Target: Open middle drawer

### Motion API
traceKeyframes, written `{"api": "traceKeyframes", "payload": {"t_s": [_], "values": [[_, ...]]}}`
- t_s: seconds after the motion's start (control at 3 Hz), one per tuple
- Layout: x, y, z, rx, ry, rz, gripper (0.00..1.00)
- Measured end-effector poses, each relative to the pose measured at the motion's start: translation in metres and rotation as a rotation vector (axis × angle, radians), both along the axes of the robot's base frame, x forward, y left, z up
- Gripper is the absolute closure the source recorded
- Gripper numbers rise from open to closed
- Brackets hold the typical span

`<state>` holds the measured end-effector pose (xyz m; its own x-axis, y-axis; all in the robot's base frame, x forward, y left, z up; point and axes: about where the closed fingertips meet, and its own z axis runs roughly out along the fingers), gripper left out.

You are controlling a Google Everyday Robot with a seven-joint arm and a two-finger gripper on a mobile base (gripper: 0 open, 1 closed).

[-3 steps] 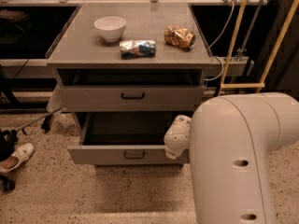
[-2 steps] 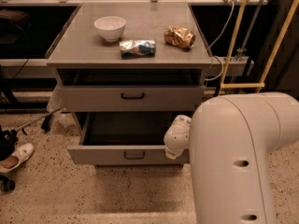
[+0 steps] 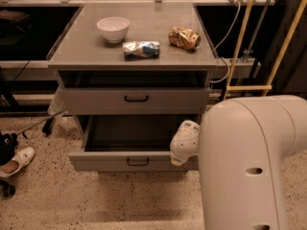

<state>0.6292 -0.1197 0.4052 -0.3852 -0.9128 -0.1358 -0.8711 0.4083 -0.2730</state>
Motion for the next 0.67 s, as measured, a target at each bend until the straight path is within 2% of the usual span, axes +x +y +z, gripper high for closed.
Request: {"api": "traceKeyframes", "payload": {"t_s": [0.33,0.67], "values": [[-0.0104,-0.0038,-0.0023,0.01,-0.009,0.002,1.0],[-0.0104,-0.0019,0.0009,0.01,-0.009,0.002,1.0]]}}
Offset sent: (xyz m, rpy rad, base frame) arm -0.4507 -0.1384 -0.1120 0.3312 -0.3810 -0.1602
